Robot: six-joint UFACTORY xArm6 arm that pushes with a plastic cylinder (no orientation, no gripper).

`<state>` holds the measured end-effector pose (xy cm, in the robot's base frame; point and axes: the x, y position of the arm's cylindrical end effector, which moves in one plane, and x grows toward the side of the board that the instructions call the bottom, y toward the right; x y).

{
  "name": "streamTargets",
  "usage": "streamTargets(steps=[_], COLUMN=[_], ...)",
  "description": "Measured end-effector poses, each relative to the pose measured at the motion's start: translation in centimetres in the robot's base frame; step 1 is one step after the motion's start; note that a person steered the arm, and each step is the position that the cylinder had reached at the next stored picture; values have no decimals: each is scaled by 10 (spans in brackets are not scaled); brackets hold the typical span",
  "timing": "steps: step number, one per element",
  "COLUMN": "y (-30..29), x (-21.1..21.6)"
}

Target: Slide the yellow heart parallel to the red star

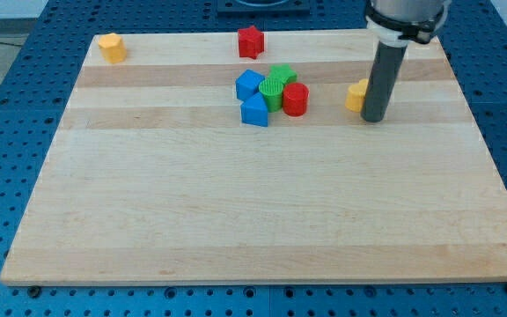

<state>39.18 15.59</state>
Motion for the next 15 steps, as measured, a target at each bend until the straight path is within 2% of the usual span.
streamTargets(steps=[3, 5, 7, 9, 12, 15], y=[-36, -28, -43, -11, 0, 34], x=[-24, -58, -68, -85, -108, -111])
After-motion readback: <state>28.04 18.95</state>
